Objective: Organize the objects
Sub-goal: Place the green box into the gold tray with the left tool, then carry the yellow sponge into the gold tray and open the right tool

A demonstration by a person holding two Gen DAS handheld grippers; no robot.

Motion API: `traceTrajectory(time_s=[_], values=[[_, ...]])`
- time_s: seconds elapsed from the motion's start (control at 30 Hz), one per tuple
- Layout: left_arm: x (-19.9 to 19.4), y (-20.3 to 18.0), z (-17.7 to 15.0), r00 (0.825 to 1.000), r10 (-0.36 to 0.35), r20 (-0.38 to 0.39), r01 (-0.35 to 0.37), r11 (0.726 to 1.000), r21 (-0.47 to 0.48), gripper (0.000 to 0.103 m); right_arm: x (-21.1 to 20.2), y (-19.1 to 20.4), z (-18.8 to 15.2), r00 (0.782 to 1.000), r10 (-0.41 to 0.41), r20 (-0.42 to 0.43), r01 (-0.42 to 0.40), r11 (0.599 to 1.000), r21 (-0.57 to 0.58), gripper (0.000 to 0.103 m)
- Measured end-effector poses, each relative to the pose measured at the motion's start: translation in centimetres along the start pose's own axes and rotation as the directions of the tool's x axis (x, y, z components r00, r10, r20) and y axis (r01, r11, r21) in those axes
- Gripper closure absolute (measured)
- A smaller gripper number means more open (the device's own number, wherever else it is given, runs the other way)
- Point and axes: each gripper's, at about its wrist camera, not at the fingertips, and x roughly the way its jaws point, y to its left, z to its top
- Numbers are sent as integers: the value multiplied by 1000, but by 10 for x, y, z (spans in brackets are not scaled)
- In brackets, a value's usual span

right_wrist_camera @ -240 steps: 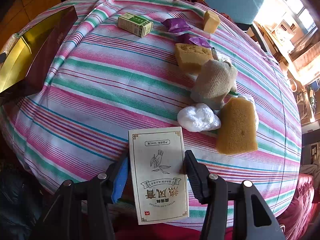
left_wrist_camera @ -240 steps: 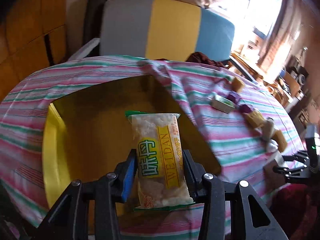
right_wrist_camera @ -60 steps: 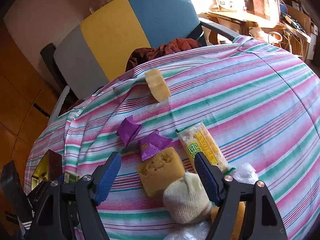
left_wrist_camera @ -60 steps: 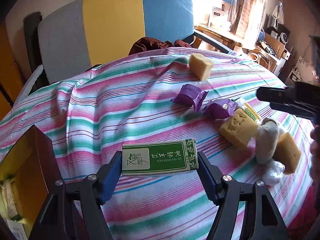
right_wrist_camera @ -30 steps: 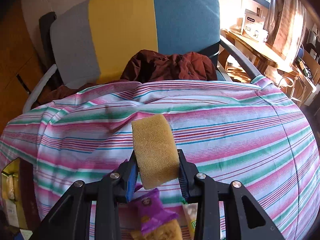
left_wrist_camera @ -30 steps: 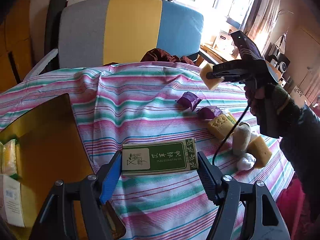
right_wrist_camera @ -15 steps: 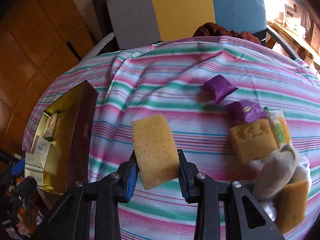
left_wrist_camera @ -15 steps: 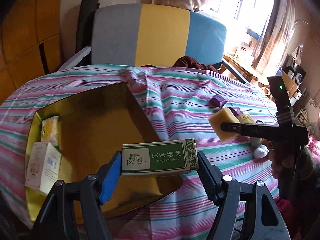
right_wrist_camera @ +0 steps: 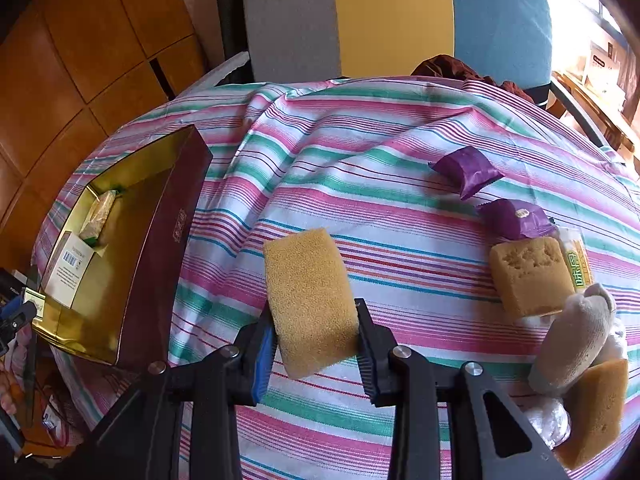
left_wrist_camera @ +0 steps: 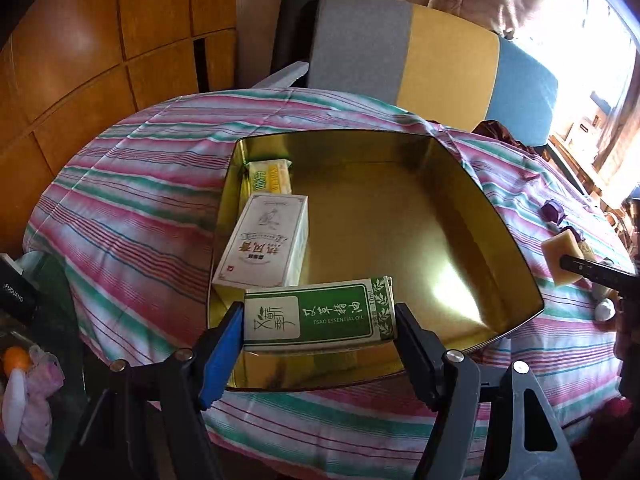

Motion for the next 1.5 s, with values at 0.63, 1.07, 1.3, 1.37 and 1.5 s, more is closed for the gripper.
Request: traceTrajectory(time_s=[0.63,1.07,1.3,1.37,1.5], values=[[20,5,-9,996,89,-7,-89,996,13,26,2,-2,1,1000,-21,5,21,1000,-4,68],[-15,12,2,989,110,96,-106,993,-47,21,-32,37,14,997,36,67,-35,999,-9,68],[-27,23,0,987,101,122,-91,993,-79,21,-30,136,33,986,166,28,-162,981,-104,68],[-30,29,-1,986,109,129,-96,990,-99,21,-17,163,35,981,191,-9,-191,974,-123,68],[-34,46,-6,983,125,137,-107,985,-137,21,20,211,35,974,203,-104,-214,970,-111,68]])
